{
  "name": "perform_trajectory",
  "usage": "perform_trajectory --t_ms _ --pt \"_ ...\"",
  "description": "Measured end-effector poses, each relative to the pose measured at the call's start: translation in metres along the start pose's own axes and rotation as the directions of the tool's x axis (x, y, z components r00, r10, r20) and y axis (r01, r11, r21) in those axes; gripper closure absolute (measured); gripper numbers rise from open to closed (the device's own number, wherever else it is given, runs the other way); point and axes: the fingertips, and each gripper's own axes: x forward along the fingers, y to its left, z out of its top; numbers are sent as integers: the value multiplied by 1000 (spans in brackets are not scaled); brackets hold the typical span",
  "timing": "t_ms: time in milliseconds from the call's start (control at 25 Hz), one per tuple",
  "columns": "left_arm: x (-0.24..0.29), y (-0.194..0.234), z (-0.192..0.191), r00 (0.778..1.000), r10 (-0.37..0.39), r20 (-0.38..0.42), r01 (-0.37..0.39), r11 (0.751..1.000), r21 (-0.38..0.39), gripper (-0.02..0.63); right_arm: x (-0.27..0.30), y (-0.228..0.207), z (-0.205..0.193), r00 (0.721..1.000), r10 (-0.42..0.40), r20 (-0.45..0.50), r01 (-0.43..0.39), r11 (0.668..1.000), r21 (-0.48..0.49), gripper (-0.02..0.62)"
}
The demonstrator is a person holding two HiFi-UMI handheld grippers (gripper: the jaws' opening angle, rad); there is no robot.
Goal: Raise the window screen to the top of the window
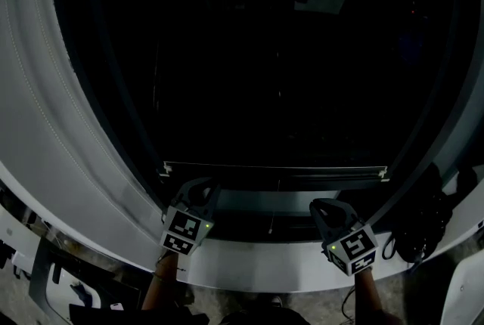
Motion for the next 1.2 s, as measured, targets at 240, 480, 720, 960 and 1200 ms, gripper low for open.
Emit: perform_trajectory --t_ms 240,480,720,960,1200 --pt "19 -7 -9 973 -83 -215 142 951 275 563 19 -20 0 994 71 -87 -87 978 -189 551" --pt "33 -10 -12 929 -79 -361 247 859 448 561 38 -35 -11 966 35 -257 -141 903 -406 523" --pt "34 -14 -14 881 -93 -464 369 749 551 567 53 -41 -19 915 -6 -404 -250 777 -578 525" --pt "32 -19 -16 817 -99 -568 480 662 576 568 56 -34 -24 874 40 -484 -355 731 -582 525" --pt "39 -25 -16 785 -131 -605 522 665 534 564 58 -35 -23 872 54 -486 -363 738 -569 525"
